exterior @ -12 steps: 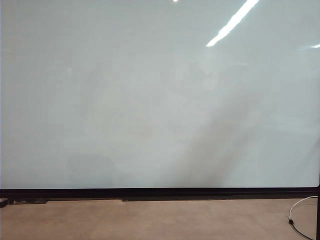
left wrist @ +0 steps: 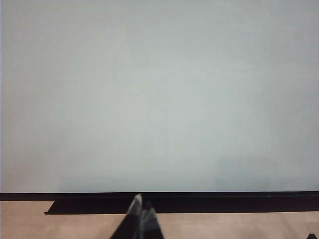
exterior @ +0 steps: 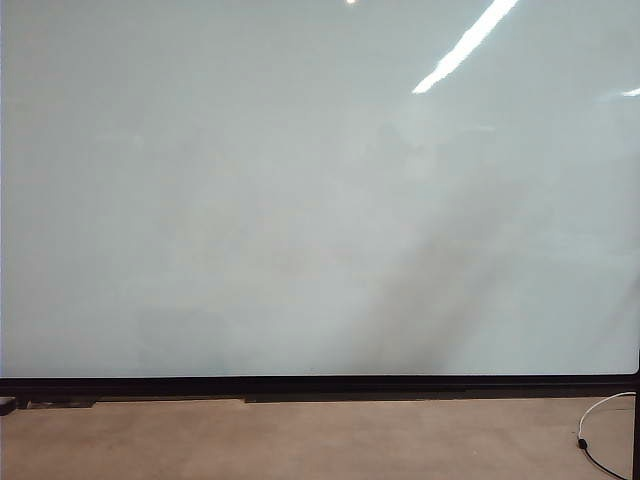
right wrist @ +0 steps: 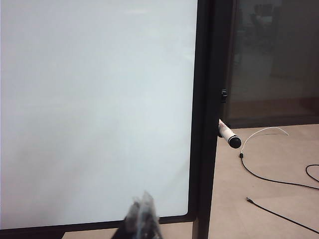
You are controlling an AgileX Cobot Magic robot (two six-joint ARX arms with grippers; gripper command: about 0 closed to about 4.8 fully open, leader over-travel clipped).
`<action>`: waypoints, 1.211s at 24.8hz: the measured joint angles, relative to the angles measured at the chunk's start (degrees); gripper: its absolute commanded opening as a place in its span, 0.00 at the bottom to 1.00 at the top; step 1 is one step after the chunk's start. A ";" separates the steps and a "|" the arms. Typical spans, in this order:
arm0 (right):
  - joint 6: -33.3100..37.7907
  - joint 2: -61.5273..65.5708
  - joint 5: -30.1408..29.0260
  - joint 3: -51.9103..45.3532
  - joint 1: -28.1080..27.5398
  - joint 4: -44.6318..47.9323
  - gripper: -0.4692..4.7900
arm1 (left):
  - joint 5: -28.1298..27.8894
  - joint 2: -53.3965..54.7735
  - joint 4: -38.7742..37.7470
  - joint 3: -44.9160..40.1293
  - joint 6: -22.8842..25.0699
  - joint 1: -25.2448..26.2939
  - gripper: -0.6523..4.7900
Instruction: Pick up the pen on the shelf to the right of the whiteboard and draw a check mark.
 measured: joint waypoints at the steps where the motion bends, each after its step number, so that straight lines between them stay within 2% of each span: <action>1: 0.00 0.00 0.00 0.00 0.00 0.00 0.08 | 0.00 0.00 0.00 0.00 0.00 0.00 0.11; 12: 1.77 0.02 0.00 0.00 0.00 0.59 0.08 | 0.00 0.00 0.00 0.00 0.00 0.00 0.11; 17: 1.81 0.00 0.00 0.02 -0.02 5.49 0.08 | 0.00 0.00 0.00 0.00 -0.02 0.00 0.11; 21: 1.68 0.00 0.13 0.11 -0.04 5.16 0.08 | 0.00 0.00 0.00 0.00 -0.02 0.00 0.11; 26: -1.75 2.23 1.09 1.57 -0.04 0.52 0.08 | 0.00 0.00 0.00 0.00 -0.02 0.00 0.11; 30: -4.07 6.71 1.11 3.08 -0.04 2.86 0.08 | 0.00 0.00 0.00 0.00 0.00 0.00 0.11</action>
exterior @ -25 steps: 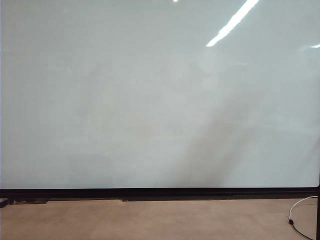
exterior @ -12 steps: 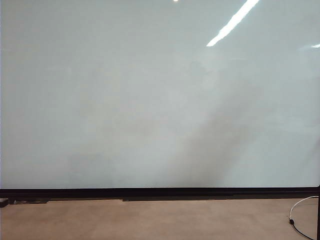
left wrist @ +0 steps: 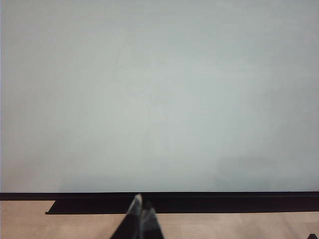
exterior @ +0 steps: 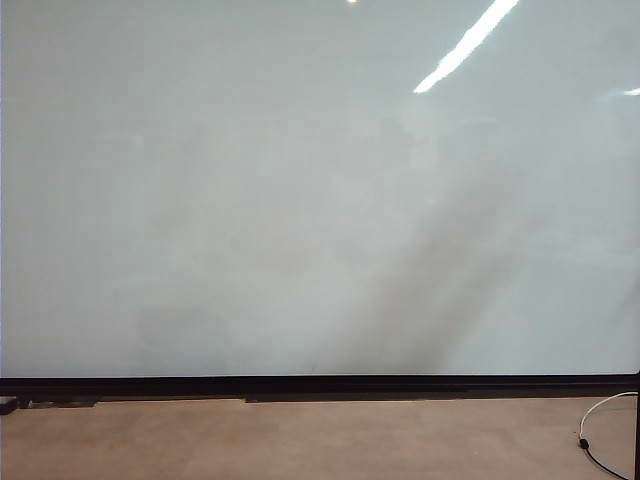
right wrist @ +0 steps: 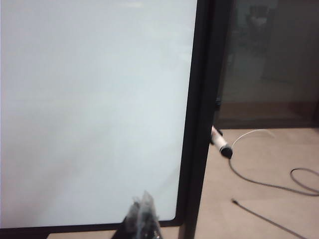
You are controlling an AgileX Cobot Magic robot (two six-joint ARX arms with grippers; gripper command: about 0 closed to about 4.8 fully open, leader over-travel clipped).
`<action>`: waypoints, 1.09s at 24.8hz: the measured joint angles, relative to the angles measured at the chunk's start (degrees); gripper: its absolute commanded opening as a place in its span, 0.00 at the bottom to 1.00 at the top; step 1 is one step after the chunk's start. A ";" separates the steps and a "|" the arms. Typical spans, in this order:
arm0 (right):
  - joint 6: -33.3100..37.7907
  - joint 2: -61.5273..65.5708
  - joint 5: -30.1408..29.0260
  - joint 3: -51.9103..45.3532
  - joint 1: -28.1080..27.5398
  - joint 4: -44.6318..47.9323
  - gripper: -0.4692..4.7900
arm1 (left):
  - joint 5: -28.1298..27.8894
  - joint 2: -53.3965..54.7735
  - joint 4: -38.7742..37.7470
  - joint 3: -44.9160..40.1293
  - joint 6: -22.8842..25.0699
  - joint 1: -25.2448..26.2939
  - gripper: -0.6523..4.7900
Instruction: Pick up the pen on the shelf to the right of the whiteboard and draw a check mark.
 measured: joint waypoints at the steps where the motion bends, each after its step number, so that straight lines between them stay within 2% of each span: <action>1: -0.63 1.16 0.09 0.50 0.00 0.79 0.08 | 0.00 0.00 0.00 0.00 -0.02 0.00 0.11; 6: -3.50 11.23 0.22 4.61 -0.09 3.67 0.09 | 0.00 0.00 0.00 0.00 0.00 0.00 0.11; 9: -4.37 15.65 -0.13 5.64 -0.94 6.12 0.18 | 0.00 -0.02 0.00 0.00 0.00 0.00 0.11; 12: -4.52 19.58 -3.06 5.66 -3.96 13.20 0.22 | 0.00 -0.02 0.00 0.00 -0.02 0.00 0.11; 14: -4.52 20.48 -4.31 5.66 -5.53 14.80 0.29 | -0.02 -0.02 0.00 0.00 0.00 0.00 0.11; 15: -4.55 20.87 -5.51 5.66 -6.75 15.26 0.33 | 0.00 -0.02 0.00 0.00 0.00 0.00 0.11; 21: -4.07 22.08 -15.34 5.66 -18.14 17.53 0.33 | -0.02 -0.04 0.00 0.00 0.00 0.00 0.11; 23: -3.17 22.49 -18.16 5.64 -21.49 18.27 0.38 | 0.00 -0.04 0.00 0.00 -0.02 0.00 0.11; 27: -1.79 26.01 -21.11 5.66 -24.17 21.70 0.39 | 0.00 -0.04 0.00 0.00 0.00 0.00 0.11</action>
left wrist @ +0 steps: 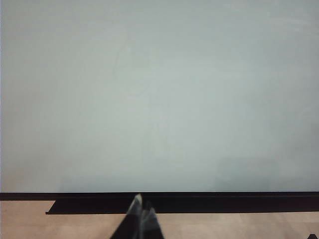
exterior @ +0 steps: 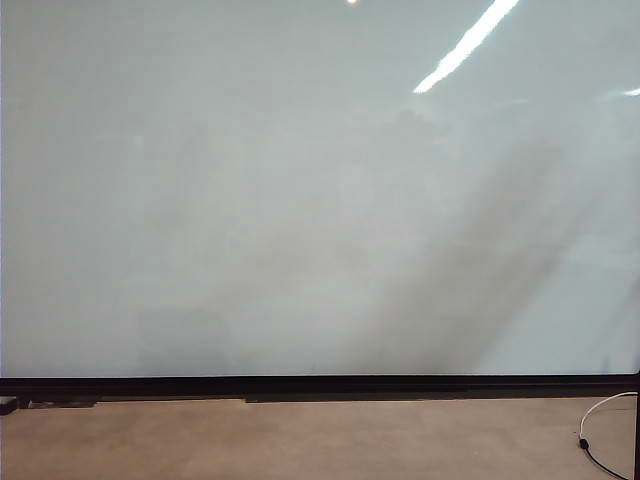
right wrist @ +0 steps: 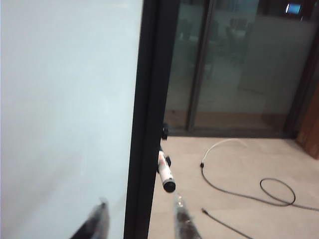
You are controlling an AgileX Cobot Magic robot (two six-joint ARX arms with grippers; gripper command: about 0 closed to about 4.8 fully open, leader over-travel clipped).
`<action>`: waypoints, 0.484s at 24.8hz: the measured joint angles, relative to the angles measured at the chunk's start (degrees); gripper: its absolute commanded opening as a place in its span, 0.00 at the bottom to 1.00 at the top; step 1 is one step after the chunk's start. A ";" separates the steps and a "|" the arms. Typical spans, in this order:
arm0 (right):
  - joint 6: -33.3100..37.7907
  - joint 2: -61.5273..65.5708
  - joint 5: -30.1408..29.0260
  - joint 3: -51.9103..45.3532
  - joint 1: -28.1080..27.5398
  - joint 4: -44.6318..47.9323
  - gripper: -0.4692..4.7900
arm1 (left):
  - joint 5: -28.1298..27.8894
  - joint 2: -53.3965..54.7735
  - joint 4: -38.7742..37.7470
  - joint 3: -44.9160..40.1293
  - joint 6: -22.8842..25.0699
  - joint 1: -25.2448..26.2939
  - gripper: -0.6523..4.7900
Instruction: Pick up the pen on the shelf to the right of the whiteboard and draw a check mark.
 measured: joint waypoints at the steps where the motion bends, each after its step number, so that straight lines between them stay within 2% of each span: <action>1: 0.46 2.60 -0.66 -0.02 -0.35 1.77 0.39 | 0.00 0.00 0.00 0.00 0.00 0.00 0.11; 12: 2.47 24.79 -4.35 3.45 -0.33 19.71 0.39 | 0.00 0.02 0.00 0.00 -0.02 0.00 0.11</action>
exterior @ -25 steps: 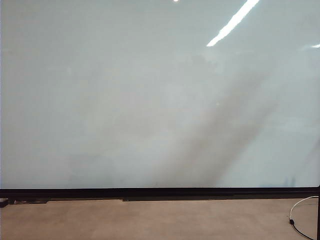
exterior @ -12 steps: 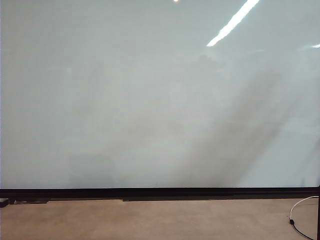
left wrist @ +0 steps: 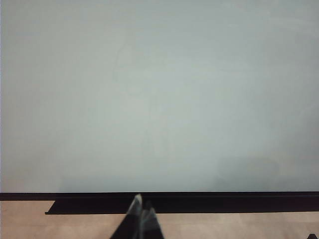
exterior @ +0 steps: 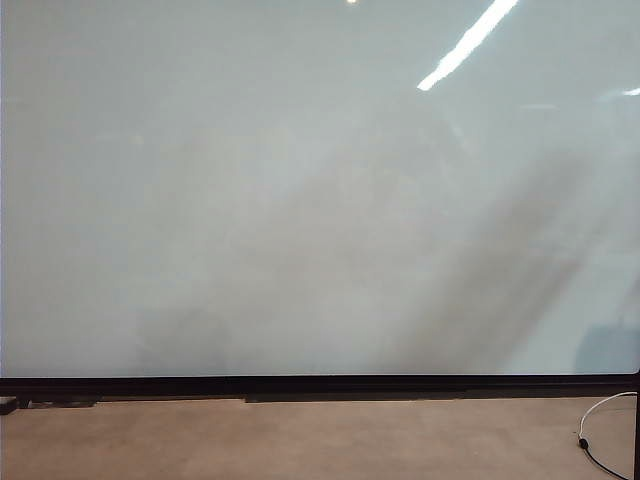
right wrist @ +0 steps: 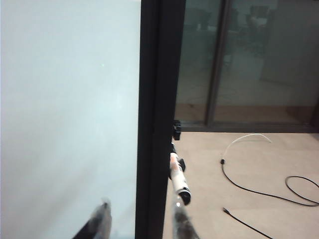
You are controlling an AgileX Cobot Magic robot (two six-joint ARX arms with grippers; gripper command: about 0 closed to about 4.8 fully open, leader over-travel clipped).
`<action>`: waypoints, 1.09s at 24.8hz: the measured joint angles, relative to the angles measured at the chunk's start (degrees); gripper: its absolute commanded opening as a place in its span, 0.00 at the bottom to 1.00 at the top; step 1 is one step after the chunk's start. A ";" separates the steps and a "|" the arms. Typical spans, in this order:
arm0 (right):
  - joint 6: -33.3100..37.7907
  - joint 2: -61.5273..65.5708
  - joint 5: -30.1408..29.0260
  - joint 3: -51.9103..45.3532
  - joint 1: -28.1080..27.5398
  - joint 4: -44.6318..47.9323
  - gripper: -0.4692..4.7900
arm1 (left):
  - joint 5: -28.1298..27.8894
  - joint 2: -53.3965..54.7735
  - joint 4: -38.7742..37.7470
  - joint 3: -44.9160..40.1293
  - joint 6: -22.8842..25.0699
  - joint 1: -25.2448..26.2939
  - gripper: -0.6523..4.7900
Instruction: Pick up the pen on the shelf to the right of the whiteboard and draw a check mark.
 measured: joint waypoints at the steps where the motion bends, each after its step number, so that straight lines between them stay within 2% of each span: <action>1: -0.02 1.88 -0.61 0.59 0.00 1.18 0.42 | 0.00 -0.02 0.00 0.00 0.00 0.00 0.11; 2: -0.07 4.17 -1.07 1.53 0.00 2.12 0.43 | 0.00 -0.02 0.00 0.00 0.02 0.00 0.11; 3: -0.28 5.70 -1.42 2.23 0.00 2.54 0.52 | 0.00 -0.02 0.00 0.00 0.02 0.00 0.11; 4: -0.70 8.13 -2.19 3.19 0.00 3.37 0.56 | 0.00 -0.02 0.00 0.00 0.02 0.00 0.11; 12: -1.14 23.37 -5.68 8.02 -1.42 11.50 0.55 | 0.00 0.00 0.00 0.00 0.00 0.00 0.11; 22: -1.11 35.15 -10.10 14.03 -2.91 18.16 0.55 | 0.00 0.00 0.00 0.00 0.02 0.00 0.11; 27: 2.43 43.93 -11.87 17.40 -2.91 25.42 0.55 | 0.00 0.00 0.00 0.00 0.00 0.00 0.11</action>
